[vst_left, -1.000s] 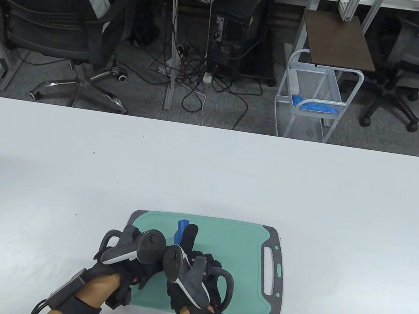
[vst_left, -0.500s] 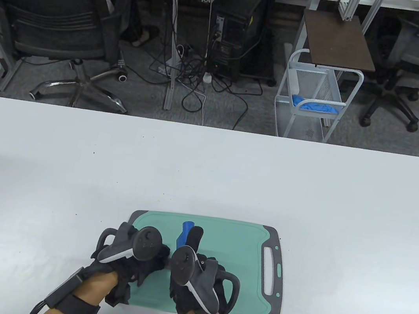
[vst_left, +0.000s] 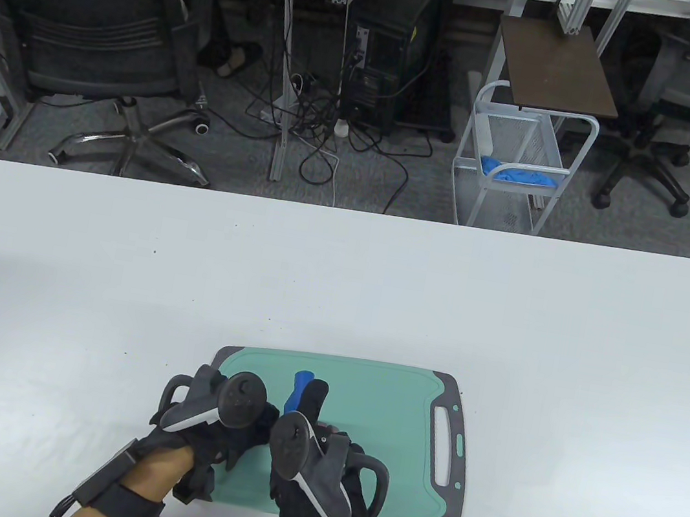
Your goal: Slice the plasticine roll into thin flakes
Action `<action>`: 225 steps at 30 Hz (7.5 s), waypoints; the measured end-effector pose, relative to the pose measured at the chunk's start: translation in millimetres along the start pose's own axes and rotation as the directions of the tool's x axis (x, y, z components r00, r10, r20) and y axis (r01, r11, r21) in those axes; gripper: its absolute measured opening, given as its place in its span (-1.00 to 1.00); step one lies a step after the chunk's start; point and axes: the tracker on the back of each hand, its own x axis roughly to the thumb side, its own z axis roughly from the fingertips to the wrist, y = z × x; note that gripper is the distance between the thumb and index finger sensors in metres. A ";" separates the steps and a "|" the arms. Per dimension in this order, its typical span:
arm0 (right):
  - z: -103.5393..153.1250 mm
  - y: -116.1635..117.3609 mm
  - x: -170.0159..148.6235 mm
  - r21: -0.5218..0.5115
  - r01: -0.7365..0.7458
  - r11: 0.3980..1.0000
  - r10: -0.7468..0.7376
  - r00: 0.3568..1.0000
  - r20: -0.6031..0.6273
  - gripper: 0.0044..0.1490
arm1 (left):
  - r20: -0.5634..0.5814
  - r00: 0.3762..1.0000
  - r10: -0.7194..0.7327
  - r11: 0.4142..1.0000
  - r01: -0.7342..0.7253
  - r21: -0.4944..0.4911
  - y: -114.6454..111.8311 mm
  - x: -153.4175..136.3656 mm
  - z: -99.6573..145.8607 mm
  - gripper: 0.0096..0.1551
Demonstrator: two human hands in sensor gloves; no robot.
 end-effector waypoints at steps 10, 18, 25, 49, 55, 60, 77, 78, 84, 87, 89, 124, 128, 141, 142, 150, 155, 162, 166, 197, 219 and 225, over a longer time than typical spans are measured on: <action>-0.8 8.5 3.0 -0.001 -0.023 1.000 0.023 1.000 0.004 0.08 | 0.000 1.000 0.000 1.000 0.000 0.000 0.0 0.0 0.0 -0.49; -2.4 15.5 5.2 -0.011 -0.048 0.999 0.048 0.999 0.007 0.08 | 0.000 1.000 0.000 1.000 0.000 0.000 0.0 0.0 0.0 -0.49; -3.5 22.3 8.0 -0.024 -0.076 0.997 0.077 0.997 0.012 0.08 | 0.000 1.000 0.000 1.000 0.000 0.000 0.0 0.0 0.0 -0.49; -7.3 43.1 12.6 -0.056 -0.132 0.990 0.134 0.990 0.035 0.09 | 0.000 1.000 0.000 1.000 0.000 0.000 0.0 0.0 0.0 -0.49; -8.4 46.3 13.3 -0.056 -0.140 0.989 0.142 0.989 0.042 0.09 | 0.000 1.000 0.000 1.000 0.000 0.000 0.0 0.0 0.0 -0.49; -9.3 48.6 13.2 -0.058 -0.142 0.988 0.145 0.988 0.046 0.09 | 0.000 1.000 0.000 1.000 0.000 0.000 0.0 0.0 0.0 -0.49; -12.5 58.4 13.8 -0.085 -0.149 0.985 0.154 0.986 0.061 0.09 | -0.001 1.000 0.006 1.000 -0.006 -0.004 0.4 -0.5 -0.4 -0.49; -14.4 58.4 13.5 -0.079 -0.145 0.986 0.150 0.987 0.057 0.09 | -0.001 1.000 0.006 1.000 -0.006 -0.004 0.4 -0.5 -0.4 -0.50; -25.3 58.6 13.6 -0.057 -0.144 0.988 0.147 0.988 0.053 0.09 | -0.002 1.000 0.010 1.000 -0.010 -0.002 0.2 -0.8 -0.2 -0.50; -27.2 58.4 12.6 -0.043 -0.138 0.989 0.140 0.989 0.049 0.10 | 0.000 1.000 0.008 1.000 -0.008 -0.007 0.5 -0.7 0.0 -0.49; -27.4 58.1 11.5 -0.038 -0.134 0.990 0.135 0.990 0.047 0.10 | 0.003 1.000 0.004 1.000 -0.004 -0.017 1.0 -0.4 0.1 -0.48; -7.0 28.6 4.5 -0.023 -0.020 1.000 0.022 0.998 0.067 0.08 | -0.026 0.998 -0.058 0.998 0.057 -0.023 5.5 -1.8 3.3 -0.40; -4.4 28.3 7.3 -0.003 -0.036 0.999 0.036 0.996 0.076 0.08 | -0.027 0.998 -0.064 0.998 0.063 -0.011 5.9 -2.4 3.1 -0.43; -1.0 26.3 10.4 0.023 -0.066 0.998 0.064 0.995 0.076 0.08 | -0.032 0.999 -0.043 0.999 0.042 -0.013 6.2 -4.7 2.4 -0.47; -0.8 26.0 10.7 0.023 -0.068 0.997 0.067 0.995 0.077 0.08 | -0.031 0.999 -0.041 0.999 0.041 -0.013 6.2 -4.8 2.3 -0.48; -1.9 30.2 11.6 0.023 -0.082 0.996 0.080 0.994 0.081 0.08 | -0.031 0.999 -0.039 0.999 0.038 -0.014 6.3 -5.1 2.0 -0.49; -2.9 33.0 12.6 0.019 -0.091 0.996 0.089 0.992 0.086 0.08 | -0.030 0.999 -0.038 0.999 0.038 -0.014 6.2 -5.1 1.8 -0.49; -4.1 36.3 13.6 0.014 -0.105 0.994 0.103 0.991 0.087 0.08 | -0.029 0.999 -0.037 0.999 0.037 -0.014 6.3 -5.3 1.6 -0.49; -5.1 39.1 14.2 0.008 -0.113 0.994 0.111 0.990 0.090 0.08 | -0.029 0.999 -0.035 0.999 0.034 -0.015 6.3 -5.5 1.4 -0.49; -7.2 51.9 19.2 -0.041 -0.174 0.984 0.177 0.978 0.107 0.10 | -0.026 0.999 -0.032 0.999 0.032 -0.015 6.2 -5.8 1.3 -0.49; -21.9 49.9 16.2 0.011 -0.130 0.991 0.129 0.990 0.059 0.10 | -0.062 0.997 -0.041 0.999 0.043 0.033 5.5 -7.6 4.3 -0.37; -21.5 49.1 16.4 -0.001 -0.136 0.991 0.136 0.989 0.059 0.11 | -0.036 0.999 -0.039 0.999 0.039 0.004 5.8 -8.3 6.3 -0.44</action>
